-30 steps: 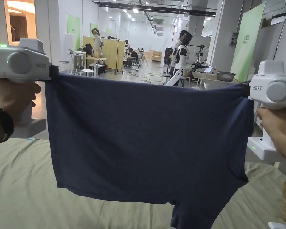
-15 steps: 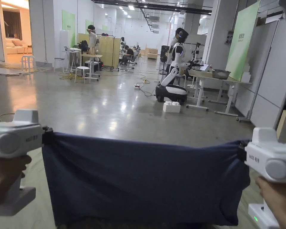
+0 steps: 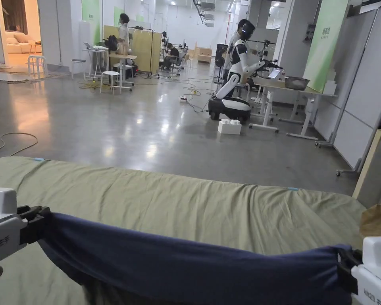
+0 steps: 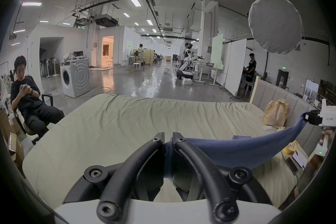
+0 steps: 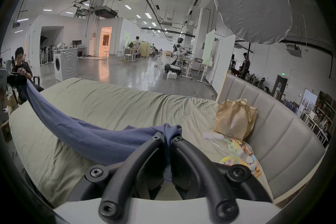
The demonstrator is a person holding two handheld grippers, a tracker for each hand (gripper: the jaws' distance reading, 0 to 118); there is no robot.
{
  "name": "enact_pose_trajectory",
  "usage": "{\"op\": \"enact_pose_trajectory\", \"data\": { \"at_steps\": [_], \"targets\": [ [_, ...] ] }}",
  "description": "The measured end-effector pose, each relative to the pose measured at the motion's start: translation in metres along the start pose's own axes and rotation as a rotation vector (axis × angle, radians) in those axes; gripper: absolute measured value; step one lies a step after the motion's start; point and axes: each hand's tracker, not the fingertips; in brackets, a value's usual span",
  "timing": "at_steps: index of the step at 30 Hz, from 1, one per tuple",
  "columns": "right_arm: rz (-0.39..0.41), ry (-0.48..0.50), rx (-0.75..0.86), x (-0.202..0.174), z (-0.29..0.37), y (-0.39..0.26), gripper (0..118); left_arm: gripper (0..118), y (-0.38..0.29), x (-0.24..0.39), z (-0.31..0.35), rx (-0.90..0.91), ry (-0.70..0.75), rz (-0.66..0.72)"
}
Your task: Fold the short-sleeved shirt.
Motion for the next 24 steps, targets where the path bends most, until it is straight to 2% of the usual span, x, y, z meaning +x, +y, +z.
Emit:
{"op": "enact_pose_trajectory", "data": {
  "at_steps": [5,6,8,10,13,14,17,24],
  "targets": [
    [0.018,0.022,-0.063,-0.008,0.037,-0.032,5,8,0.008,0.006,-0.018,-0.032,-0.011,-0.010],
    [0.025,0.031,-0.073,-0.010,0.042,-0.039,5,8,-0.023,-0.008,0.012,-0.035,-0.005,-0.008],
    [0.028,0.039,-0.103,-0.015,0.051,-0.056,5,8,-0.031,-0.011,0.008,-0.065,0.007,-0.007],
    [0.028,0.047,-0.168,-0.019,0.058,-0.077,5,8,-0.074,0.005,0.064,-0.094,0.012,-0.014],
    [0.003,0.074,-0.273,-0.024,0.062,-0.114,5,8,-0.110,0.015,0.083,-0.170,0.024,-0.028],
    [0.011,0.057,-0.312,-0.026,0.062,-0.127,5,8,-0.135,-0.004,0.073,-0.200,0.025,-0.034],
    [0.028,0.082,-0.394,-0.035,0.061,-0.164,5,8,-0.178,-0.004,0.073,-0.303,0.023,-0.072],
    [0.043,0.119,-0.577,-0.054,0.046,-0.233,5,8,-0.242,-0.019,0.049,-0.433,0.059,-0.028]
  ]
}}
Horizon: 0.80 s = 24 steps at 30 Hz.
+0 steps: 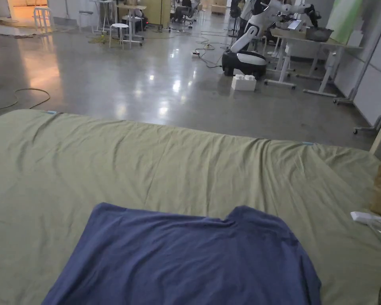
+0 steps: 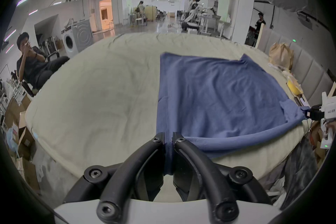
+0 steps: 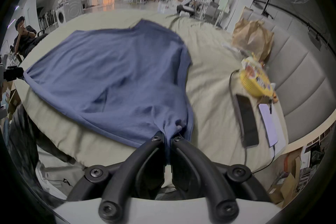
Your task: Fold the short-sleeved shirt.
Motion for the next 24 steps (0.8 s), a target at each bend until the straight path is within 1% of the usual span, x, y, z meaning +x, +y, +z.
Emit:
{"op": "enact_pose_trajectory", "data": {
  "at_steps": [5,8,10,11,12,13,14,15,18,19,24],
  "targets": [
    [0.004,0.003,-0.044,-0.004,-0.018,-0.010,7,8,-0.014,0.004,-0.009,-0.050,0.016,-0.020],
    [0.028,-0.011,-0.067,-0.009,-0.025,-0.009,17,9,-0.018,0.007,-0.012,-0.072,0.024,-0.011],
    [0.042,-0.030,-0.088,-0.010,-0.025,-0.006,22,10,-0.020,0.014,-0.010,-0.082,0.038,-0.015],
    [0.039,-0.047,-0.089,-0.011,-0.023,-0.003,29,12,-0.019,0.015,-0.009,-0.081,0.042,-0.016],
    [0.035,-0.062,-0.082,-0.011,-0.018,0.001,46,16,-0.016,0.016,-0.008,-0.076,0.045,-0.019],
    [0.022,-0.070,-0.048,-0.010,-0.013,0.006,60,20,-0.013,0.017,-0.005,-0.068,0.052,-0.026],
    [0.000,-0.073,-0.007,-0.010,-0.007,0.011,72,27,-0.008,0.026,-0.001,-0.053,0.062,-0.026],
    [-0.023,-0.072,0.039,-0.009,-0.001,0.018,79,37,-0.002,0.027,0.004,-0.020,0.070,-0.020],
    [-0.067,-0.068,0.175,-0.009,0.015,0.041,79,52,0.017,0.032,0.017,0.098,0.062,0.015],
    [-0.078,-0.070,0.222,-0.010,0.019,0.048,79,54,0.025,0.034,0.021,0.142,0.057,0.024],
    [-0.132,-0.083,0.462,-0.019,0.035,0.088,79,54,0.069,0.056,0.037,0.340,0.038,0.033]
  ]
}}
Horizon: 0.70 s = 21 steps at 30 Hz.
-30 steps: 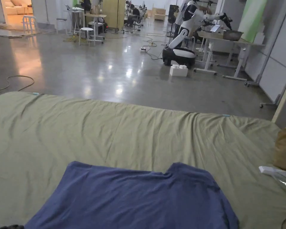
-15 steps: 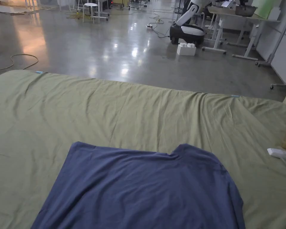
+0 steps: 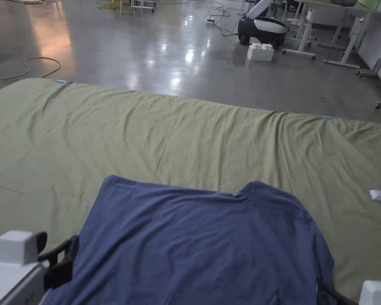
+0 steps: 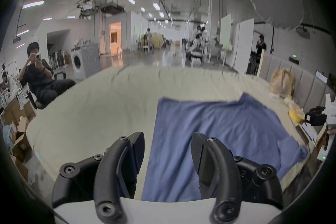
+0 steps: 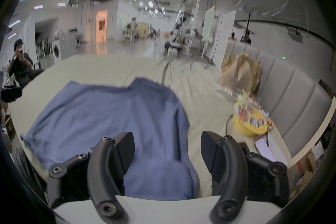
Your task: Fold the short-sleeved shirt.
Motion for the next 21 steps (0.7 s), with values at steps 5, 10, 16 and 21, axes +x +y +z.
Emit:
{"op": "enact_pose_trajectory", "data": {
  "at_steps": [5,10,16,21],
  "targets": [
    [-0.054,0.014,0.213,-0.023,-0.001,0.031,62,50,0.027,0.031,-0.008,0.085,0.004,-0.016],
    [-0.086,-0.013,0.359,-0.043,-0.001,0.044,15,8,0.036,0.057,-0.010,0.169,-0.001,-0.037],
    [-0.120,-0.035,0.401,-0.055,-0.006,0.049,2,4,0.037,0.072,-0.012,0.210,0.003,-0.049],
    [-0.126,-0.034,0.397,-0.056,-0.009,0.050,2,4,0.037,0.057,-0.016,0.174,-0.007,0.004]
  ]
}}
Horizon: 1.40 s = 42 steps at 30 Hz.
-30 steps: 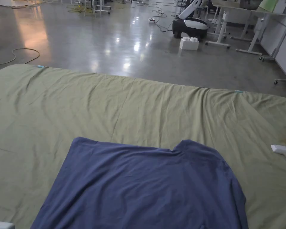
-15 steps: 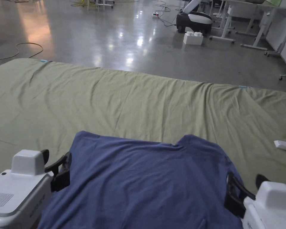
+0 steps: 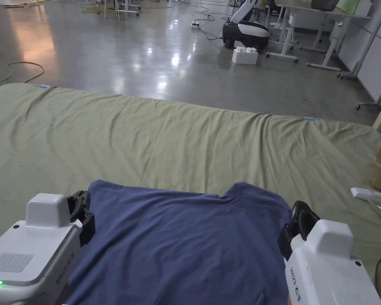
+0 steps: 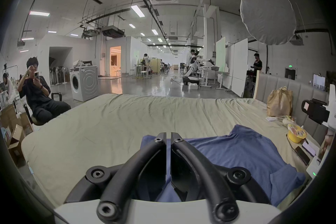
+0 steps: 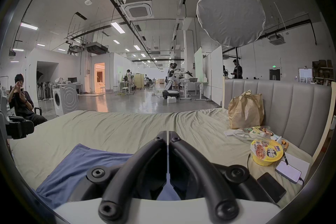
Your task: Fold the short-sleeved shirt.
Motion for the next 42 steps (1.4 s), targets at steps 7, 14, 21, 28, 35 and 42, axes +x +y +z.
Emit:
{"op": "enact_pose_trajectory", "data": {
  "at_steps": [7,14,21,28,35,42],
  "targets": [
    [0.005,0.005,-0.044,0.005,-0.001,-0.011,2,4,-0.016,-0.040,0.018,-0.233,-0.041,0.037],
    [0.010,0.022,-0.109,0.000,-0.003,-0.029,2,5,-0.061,-0.075,0.055,-0.538,-0.038,0.087],
    [0.006,0.036,-0.155,-0.003,-0.004,-0.038,2,57,-0.097,-0.098,0.053,-0.691,0.113,0.186],
    [0.002,0.028,-0.167,0.001,-0.002,-0.039,2,57,-0.124,-0.107,0.015,-0.815,0.176,0.166],
    [-0.010,0.017,-0.199,0.011,0.001,-0.044,2,54,-0.137,-0.104,0.002,-0.828,0.153,0.133],
    [0.026,0.061,-0.301,0.029,0.008,-0.050,3,10,-0.133,-0.103,0.002,-0.825,0.034,0.132]
  ]
}}
